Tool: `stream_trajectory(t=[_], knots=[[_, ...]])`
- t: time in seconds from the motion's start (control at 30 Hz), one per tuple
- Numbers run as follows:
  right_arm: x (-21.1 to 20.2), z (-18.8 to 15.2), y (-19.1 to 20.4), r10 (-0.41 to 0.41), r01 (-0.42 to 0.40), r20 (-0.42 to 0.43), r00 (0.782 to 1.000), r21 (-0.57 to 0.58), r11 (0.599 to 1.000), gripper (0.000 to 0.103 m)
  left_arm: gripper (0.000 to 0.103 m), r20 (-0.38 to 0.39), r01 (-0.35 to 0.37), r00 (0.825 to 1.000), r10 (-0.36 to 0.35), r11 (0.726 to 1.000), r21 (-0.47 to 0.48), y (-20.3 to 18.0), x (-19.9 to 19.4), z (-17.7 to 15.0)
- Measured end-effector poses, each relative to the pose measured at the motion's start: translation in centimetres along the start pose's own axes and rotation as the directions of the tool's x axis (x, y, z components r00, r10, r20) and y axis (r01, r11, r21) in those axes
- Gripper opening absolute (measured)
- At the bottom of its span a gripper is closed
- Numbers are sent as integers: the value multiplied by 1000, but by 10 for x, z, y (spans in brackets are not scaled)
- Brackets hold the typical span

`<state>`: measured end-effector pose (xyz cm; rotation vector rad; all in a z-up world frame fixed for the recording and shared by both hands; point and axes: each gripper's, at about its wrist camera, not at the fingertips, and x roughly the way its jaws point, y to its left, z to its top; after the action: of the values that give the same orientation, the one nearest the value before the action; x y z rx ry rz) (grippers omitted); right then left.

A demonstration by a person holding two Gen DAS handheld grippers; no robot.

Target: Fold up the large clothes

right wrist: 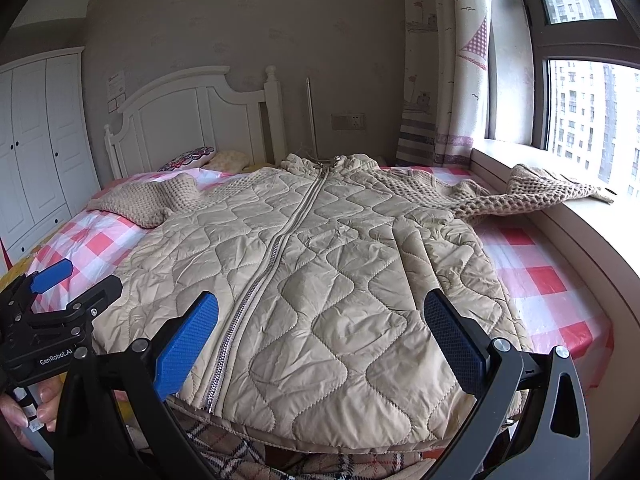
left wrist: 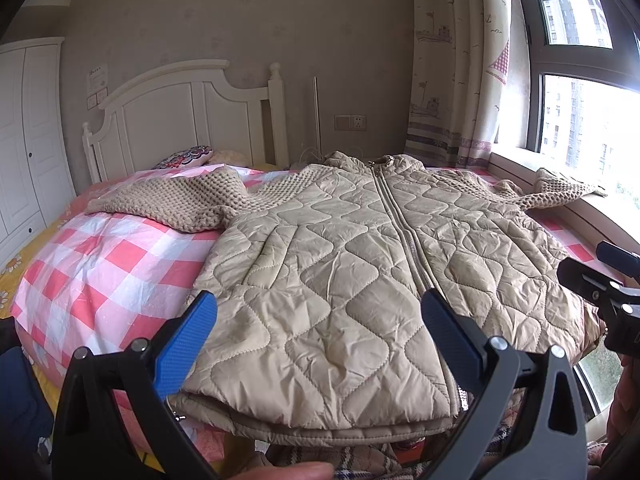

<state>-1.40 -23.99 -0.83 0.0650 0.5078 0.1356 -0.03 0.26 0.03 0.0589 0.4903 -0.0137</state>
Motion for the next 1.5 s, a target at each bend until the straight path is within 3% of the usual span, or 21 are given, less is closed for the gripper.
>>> stream_trajectory(t=[1.5], knots=[[6, -5, -2, -1, 1, -22, 1000, 11, 1000, 99, 101, -4, 1, 1000, -1, 1000, 4, 0, -1, -3]])
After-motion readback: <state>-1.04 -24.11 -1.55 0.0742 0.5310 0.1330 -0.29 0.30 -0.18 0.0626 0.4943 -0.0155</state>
